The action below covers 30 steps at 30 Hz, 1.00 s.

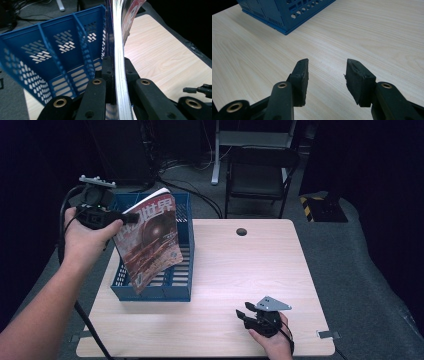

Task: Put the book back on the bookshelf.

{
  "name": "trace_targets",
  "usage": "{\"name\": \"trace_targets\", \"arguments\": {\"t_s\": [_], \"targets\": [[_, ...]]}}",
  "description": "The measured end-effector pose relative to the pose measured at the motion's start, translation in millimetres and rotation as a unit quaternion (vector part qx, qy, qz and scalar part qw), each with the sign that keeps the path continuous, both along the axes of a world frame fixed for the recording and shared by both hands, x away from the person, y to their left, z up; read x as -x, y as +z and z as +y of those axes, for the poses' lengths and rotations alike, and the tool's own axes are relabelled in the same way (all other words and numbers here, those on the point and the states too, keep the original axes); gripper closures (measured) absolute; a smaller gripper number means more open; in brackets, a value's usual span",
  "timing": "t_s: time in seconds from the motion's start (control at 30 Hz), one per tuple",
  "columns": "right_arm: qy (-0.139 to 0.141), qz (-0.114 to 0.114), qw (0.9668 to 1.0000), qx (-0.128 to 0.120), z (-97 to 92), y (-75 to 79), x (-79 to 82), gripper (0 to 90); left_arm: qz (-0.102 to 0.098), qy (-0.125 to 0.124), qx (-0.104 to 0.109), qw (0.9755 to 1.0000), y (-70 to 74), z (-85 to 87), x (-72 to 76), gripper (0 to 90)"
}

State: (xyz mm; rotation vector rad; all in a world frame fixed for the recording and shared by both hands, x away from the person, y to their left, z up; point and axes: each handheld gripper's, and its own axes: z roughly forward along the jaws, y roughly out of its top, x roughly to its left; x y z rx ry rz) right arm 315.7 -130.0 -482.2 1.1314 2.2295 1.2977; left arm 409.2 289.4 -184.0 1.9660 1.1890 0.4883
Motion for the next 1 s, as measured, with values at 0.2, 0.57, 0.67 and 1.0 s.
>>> {"name": "trace_targets", "arguments": {"t_s": [0.2,0.57,0.67,1.0], "targets": [[0.000,-0.001,1.0000,0.002,0.7,-0.3,-1.1,53.0,0.000,0.017,-0.004,0.9998,-0.4,13.0,3.8,83.6],[0.004,0.003,1.0000,0.002,5.1,-0.6,-2.8,53.0,0.001,0.044,-0.011,0.9990,1.1,30.2,7.4,83.6],[0.012,0.001,0.9999,0.003,4.6,-1.0,-3.8,53.0,0.000,0.056,-0.008,0.9984,0.8,31.9,5.8,83.6],[0.005,0.000,1.0000,0.003,3.8,-0.6,-3.9,53.0,0.009,0.089,-0.003,0.9960,-1.9,32.9,-1.6,83.6]]}}
